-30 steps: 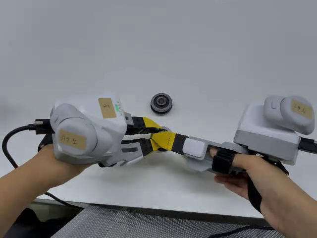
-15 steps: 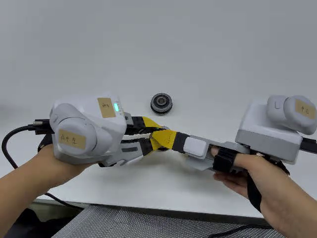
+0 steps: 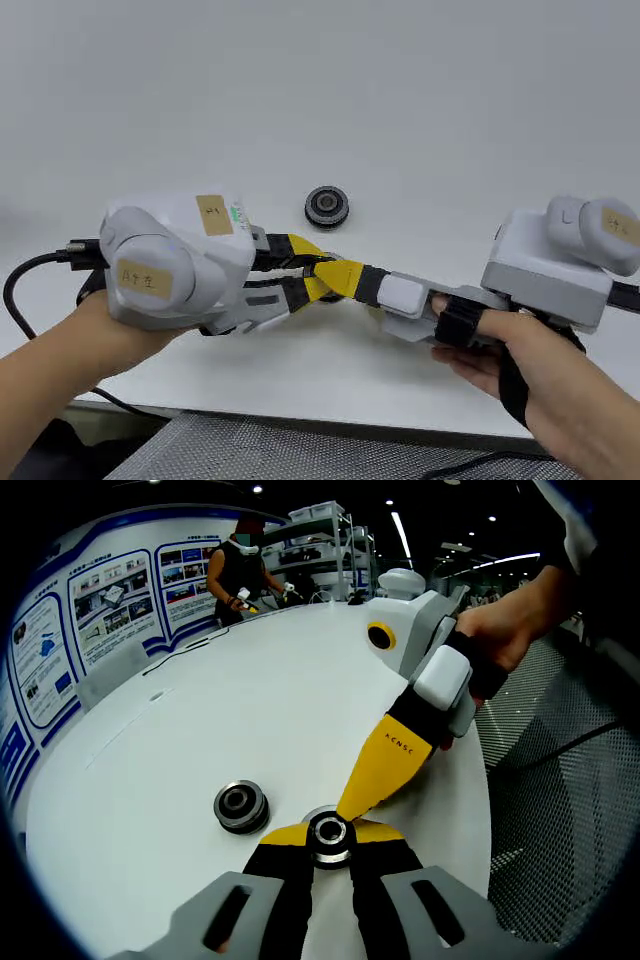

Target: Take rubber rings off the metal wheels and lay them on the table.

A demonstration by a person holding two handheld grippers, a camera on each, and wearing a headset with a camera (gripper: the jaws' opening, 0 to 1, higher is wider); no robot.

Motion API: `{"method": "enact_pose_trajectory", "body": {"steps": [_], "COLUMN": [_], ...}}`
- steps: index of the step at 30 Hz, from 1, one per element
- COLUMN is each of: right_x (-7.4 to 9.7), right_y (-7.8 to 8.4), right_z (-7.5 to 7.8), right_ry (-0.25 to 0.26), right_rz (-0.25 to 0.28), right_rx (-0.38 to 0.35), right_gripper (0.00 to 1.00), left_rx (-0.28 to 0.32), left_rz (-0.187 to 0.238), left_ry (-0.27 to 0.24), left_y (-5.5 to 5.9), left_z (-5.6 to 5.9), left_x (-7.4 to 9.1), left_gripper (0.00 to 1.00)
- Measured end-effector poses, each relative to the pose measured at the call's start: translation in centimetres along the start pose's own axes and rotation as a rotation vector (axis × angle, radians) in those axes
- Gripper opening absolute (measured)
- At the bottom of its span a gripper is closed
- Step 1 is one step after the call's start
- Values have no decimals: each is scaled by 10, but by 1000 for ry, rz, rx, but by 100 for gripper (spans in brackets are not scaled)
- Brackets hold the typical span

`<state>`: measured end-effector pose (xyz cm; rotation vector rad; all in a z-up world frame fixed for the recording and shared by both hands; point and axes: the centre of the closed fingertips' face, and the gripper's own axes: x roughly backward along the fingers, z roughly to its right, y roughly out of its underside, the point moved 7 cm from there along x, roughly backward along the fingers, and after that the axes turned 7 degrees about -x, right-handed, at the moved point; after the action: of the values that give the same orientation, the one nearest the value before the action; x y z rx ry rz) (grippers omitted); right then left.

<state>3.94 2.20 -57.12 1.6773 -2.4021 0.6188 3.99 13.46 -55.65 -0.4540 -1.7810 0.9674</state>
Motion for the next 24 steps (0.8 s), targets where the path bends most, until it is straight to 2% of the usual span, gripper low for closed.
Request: {"method": "enact_pose_trajectory", "body": {"steps": [5, 14, 20, 24], "right_x": [3, 5, 7, 5], "right_y": [-2, 2, 0, 0], "right_z": [1, 3, 9, 10], "right_ry": [-41, -47, -52, -47], "right_rz": [-7, -22, -9, -18], "right_rx": [-8, -5, -20, -25], "right_gripper": [31, 28, 21, 18], "left_rx": [-1, 0, 0, 1], "left_rz": [-1, 1, 1, 0], "left_ry": [-1, 4, 3, 3], "left_y": [0, 0, 0, 0], "left_z": [0, -1, -1, -1], "left_x": [0, 0, 0, -1], "left_gripper": [13, 13, 13, 13]}}
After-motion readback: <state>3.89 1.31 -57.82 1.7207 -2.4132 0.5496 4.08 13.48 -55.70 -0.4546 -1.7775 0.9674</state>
